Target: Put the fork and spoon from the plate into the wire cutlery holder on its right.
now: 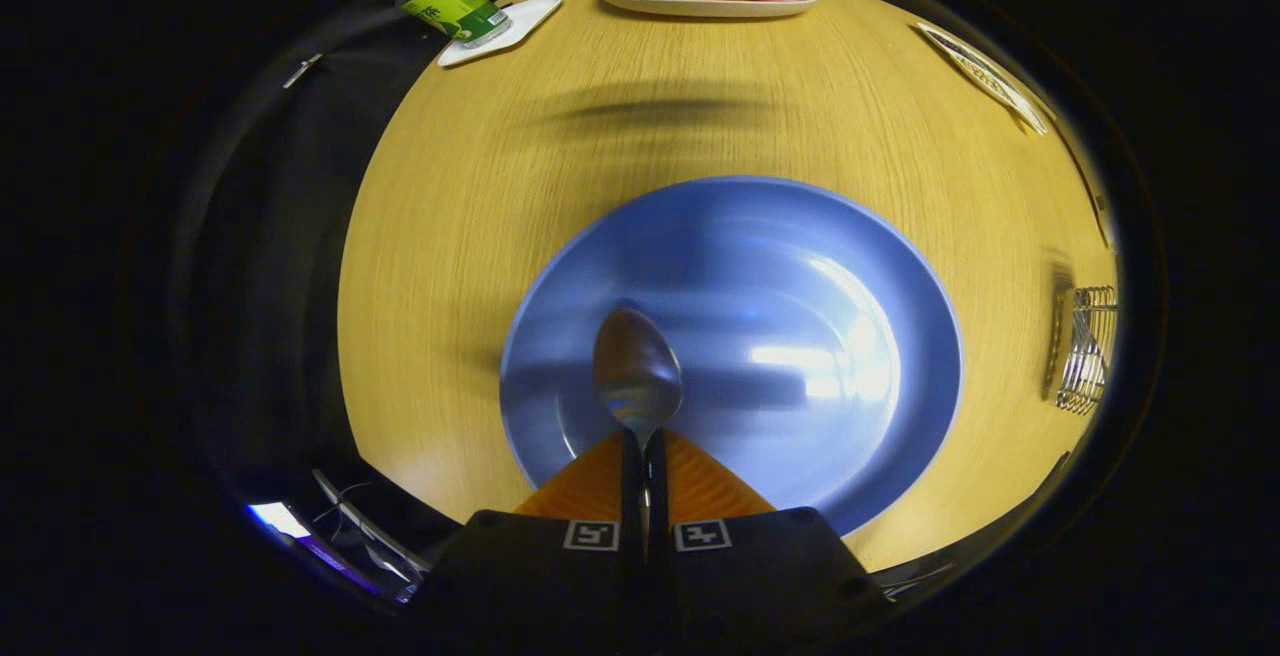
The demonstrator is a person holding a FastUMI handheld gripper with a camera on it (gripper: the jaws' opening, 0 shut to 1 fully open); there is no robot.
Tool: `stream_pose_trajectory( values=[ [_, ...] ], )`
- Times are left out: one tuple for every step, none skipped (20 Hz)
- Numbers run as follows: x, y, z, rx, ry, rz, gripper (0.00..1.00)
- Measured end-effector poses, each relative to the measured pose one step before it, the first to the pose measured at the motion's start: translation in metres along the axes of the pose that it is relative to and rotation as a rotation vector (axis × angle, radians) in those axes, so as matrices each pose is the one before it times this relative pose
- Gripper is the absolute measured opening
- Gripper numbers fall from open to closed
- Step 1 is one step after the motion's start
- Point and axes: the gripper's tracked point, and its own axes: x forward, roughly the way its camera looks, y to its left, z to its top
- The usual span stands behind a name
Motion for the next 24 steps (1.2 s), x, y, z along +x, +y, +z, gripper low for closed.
stream_pose_trajectory(
  values=[
    [-0.00296,0.00162,-0.00112,0.01562,-0.00919,0.02913,0.06],
    [-0.00318,-0.00069,0.00153,0.00784,-0.01617,0.01628,0.05],
    [-0.00494,-0.00289,0.00156,0.00108,-0.01314,0.00217,0.05],
    [-0.00459,-0.00233,0.00098,0.00118,-0.00811,0.00791,0.06],
    [-0.00638,0.00019,0.00135,0.00616,-0.00881,0.01867,0.06],
    [-0.00763,0.00067,0.00111,0.00894,-0.00864,0.02014,0.06],
    [-0.00834,0.00026,0.00167,0.00229,-0.01174,0.01867,0.06],
    [-0.00847,-0.00065,0.00200,-0.00857,-0.00997,0.01203,0.06],
    [-0.00983,-0.00167,0.00080,-0.01543,-0.00952,0.00810,0.05],
    [-0.01123,-0.00255,0.00026,-0.01568,-0.00885,0.00938,0.05],
    [-0.01182,-0.00227,0.00123,-0.00829,-0.01149,0.01128,0.05],
    [-0.01140,-0.00137,0.00088,-0.00244,-0.01257,0.01494,0.05],
    [-0.01219,-0.00168,0.00142,-0.00176,-0.01331,0.01443,0.05],
    [-0.01140,-0.00268,0.00085,-0.00468,-0.01241,0.01296,0.05],
    [-0.01207,-0.00277,0.00102,-0.00515,-0.01286,0.01178,0.05],
    [-0.01363,-0.00404,0.00074,-0.00545,-0.01216,0.00753,0.05],
    [-0.01265,-0.00500,0.00104,-0.00756,-0.01255,0.00195,0.05],
    [-0.01230,-0.00598,0.00084,-0.00822,-0.01169,-0.00116,0.05],
    [-0.01208,-0.00647,0.00141,-0.00930,-0.01085,-0.00381,0.05],
    [-0.01244,-0.00653,0.00088,-0.00890,-0.00844,-0.00466,0.05],
    [-0.01218,-0.00868,0.00205,-0.00846,-0.00893,-0.00912,0.05],
    [-0.01243,-0.00847,0.00175,-0.00938,-0.00932,-0.01003,0.05],
    [-0.01183,-0.00837,0.00175,-0.00313,-0.00809,-0.00624,0.05],
    [-0.01058,-0.00688,0.00119,0.00021,-0.00587,-0.00274,0.05]
  ],
)
